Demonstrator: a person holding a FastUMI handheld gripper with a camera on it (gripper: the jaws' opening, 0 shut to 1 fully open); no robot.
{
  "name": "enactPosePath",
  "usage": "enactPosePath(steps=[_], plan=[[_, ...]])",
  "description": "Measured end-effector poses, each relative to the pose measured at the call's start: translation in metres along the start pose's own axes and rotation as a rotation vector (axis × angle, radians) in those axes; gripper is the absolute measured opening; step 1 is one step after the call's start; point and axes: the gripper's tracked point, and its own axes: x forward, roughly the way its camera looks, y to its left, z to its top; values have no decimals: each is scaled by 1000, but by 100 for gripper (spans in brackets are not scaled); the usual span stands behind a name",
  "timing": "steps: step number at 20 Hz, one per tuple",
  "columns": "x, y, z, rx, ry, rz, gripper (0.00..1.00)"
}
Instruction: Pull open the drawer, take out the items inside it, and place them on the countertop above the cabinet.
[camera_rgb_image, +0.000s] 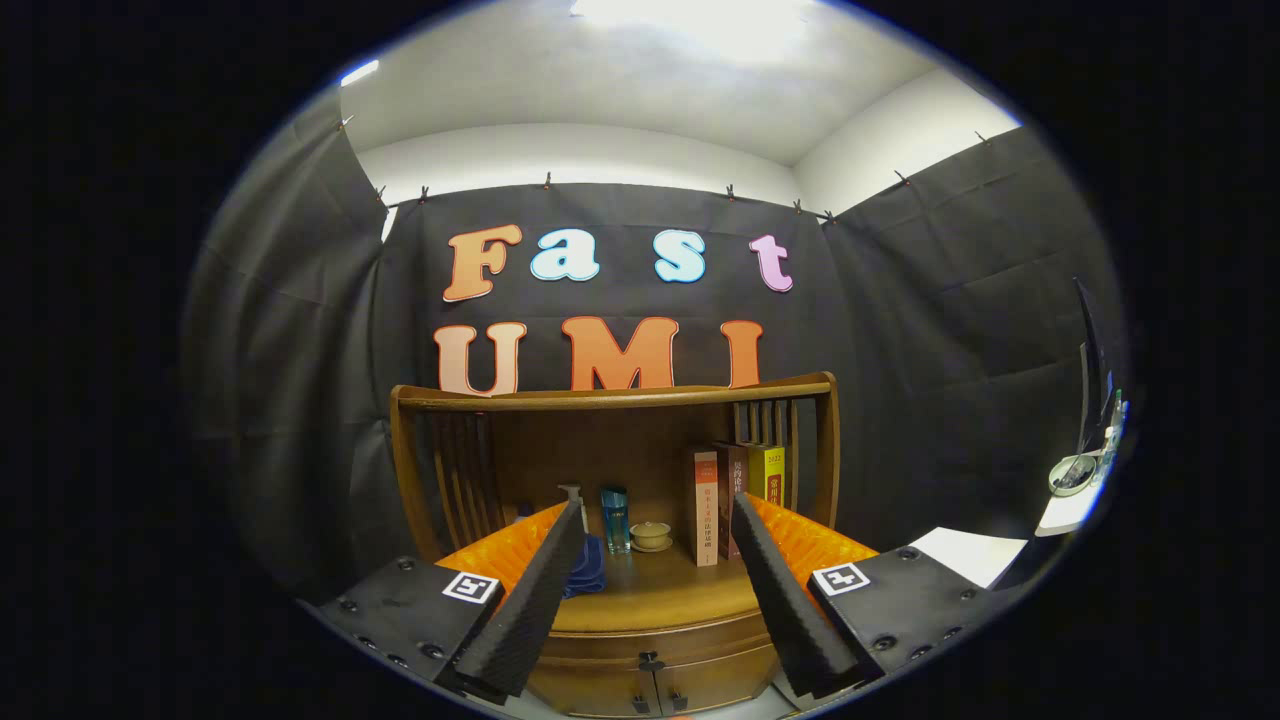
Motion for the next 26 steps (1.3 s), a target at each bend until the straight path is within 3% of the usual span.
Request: enactPosePath(steps=[7, 17, 22, 26], plan=[[4, 1, -38, 40, 31, 18, 98], [13, 3, -129, 82, 84, 17, 98], [13, 9, -188, 23, 100, 37, 98], [15, 9, -247, 47, 136, 32, 98]])
